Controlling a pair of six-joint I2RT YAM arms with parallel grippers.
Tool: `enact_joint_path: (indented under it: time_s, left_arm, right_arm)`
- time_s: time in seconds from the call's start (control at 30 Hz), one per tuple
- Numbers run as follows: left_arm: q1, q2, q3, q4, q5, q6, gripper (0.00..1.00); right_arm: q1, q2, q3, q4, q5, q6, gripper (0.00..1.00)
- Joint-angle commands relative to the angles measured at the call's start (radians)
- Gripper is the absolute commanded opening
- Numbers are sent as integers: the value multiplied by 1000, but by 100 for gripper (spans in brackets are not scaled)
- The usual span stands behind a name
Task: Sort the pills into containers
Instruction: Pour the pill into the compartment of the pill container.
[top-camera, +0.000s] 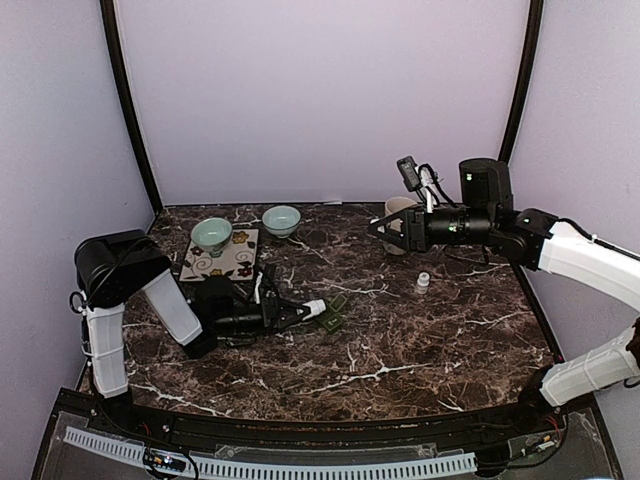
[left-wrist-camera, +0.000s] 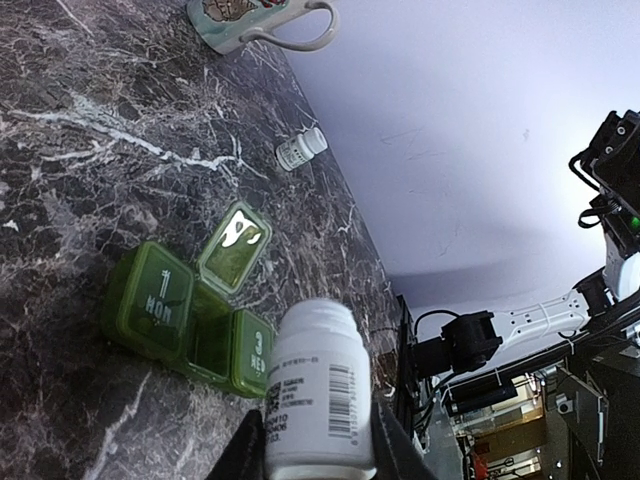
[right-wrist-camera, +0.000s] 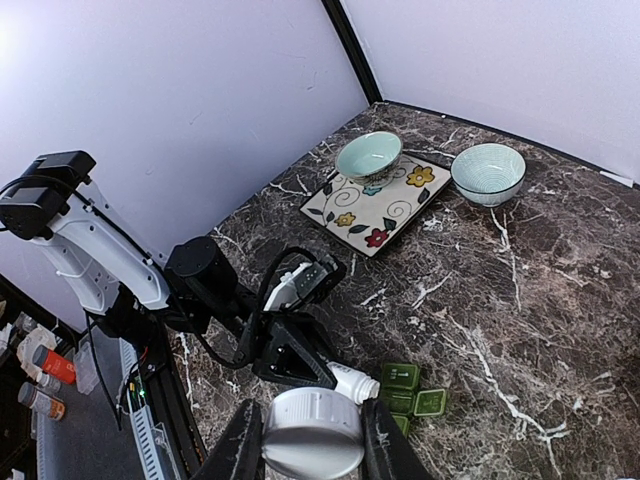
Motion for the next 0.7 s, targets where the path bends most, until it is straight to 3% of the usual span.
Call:
enact_joint_path:
  time_s: [0.0,0.67]
  left_arm:
    - [-7,-3,18,-33,-10,34,0]
    - [-7,-13,63,-172,-26,81,0]
  right_arm:
    - [-8,8,-1,36,-9,-10,0]
    - [-15,37,13,32,-19,-18,0]
